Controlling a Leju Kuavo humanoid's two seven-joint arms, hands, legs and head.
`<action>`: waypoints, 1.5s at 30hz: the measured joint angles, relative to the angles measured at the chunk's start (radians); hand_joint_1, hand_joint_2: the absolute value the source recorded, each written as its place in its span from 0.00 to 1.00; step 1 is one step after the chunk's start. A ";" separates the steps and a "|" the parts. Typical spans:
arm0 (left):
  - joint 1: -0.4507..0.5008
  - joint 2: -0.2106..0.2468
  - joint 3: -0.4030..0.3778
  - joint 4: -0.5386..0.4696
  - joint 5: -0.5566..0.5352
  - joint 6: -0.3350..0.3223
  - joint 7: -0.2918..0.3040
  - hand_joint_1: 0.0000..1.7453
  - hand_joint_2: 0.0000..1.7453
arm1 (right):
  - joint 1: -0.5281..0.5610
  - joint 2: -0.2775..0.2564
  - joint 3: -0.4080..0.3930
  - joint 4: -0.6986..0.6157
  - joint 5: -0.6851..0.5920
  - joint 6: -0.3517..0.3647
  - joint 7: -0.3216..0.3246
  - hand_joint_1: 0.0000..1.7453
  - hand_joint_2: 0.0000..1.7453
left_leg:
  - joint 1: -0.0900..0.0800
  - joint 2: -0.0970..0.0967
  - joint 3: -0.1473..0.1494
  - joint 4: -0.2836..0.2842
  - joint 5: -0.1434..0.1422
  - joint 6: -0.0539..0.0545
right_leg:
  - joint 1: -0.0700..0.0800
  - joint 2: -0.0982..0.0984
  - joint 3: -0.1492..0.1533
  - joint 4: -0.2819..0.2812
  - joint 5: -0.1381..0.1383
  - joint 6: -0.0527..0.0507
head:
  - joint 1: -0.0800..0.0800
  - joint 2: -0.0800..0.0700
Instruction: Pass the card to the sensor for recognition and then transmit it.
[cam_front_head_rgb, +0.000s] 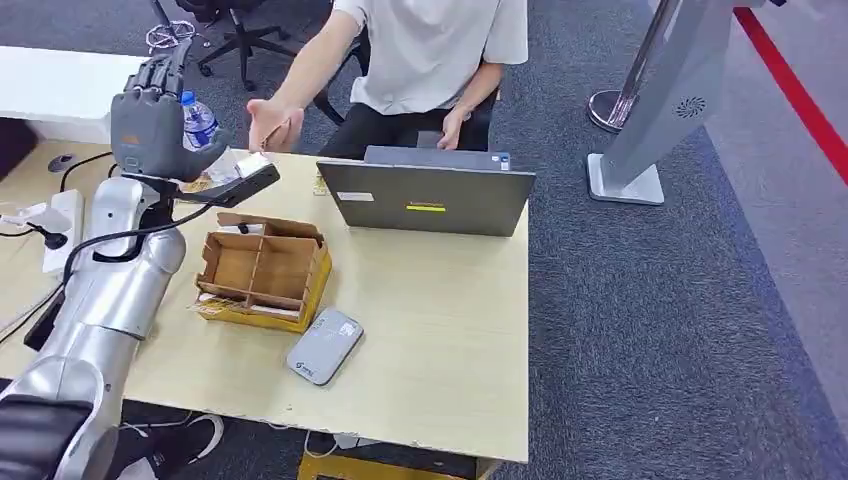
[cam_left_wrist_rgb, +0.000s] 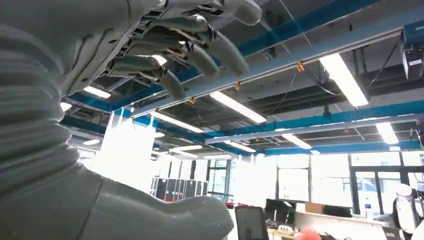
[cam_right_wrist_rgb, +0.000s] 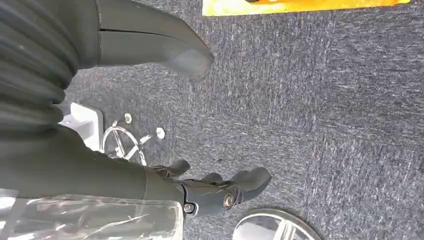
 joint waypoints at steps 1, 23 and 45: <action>0.000 0.000 0.000 0.000 0.000 0.000 0.000 0.00 1.00 | 0.000 0.000 0.000 0.000 0.000 0.000 0.000 0.00 1.00 | 0.000 0.000 0.000 0.000 0.000 0.000 | 0.000 0.000 0.000 0.000 0.000 0.000 | 0.000 0.000; 0.227 0.192 0.456 -0.014 0.746 -0.085 -0.391 0.00 1.00 | 0.032 -0.005 0.000 0.000 -0.050 -0.003 -0.031 0.00 1.00 | 0.002 0.010 0.002 -0.004 -0.003 -0.004 | 0.000 0.012 -0.002 0.001 -0.002 -0.003 | 0.000 0.000; 0.609 0.222 1.675 0.722 1.744 -0.456 -0.193 0.00 1.00 | -0.012 -0.029 0.029 0.002 -0.016 0.023 0.015 0.00 1.00 | 0.000 0.005 0.014 -0.009 -0.012 -0.005 | -0.002 0.006 0.012 -0.004 -0.013 -0.003 | -0.001 0.000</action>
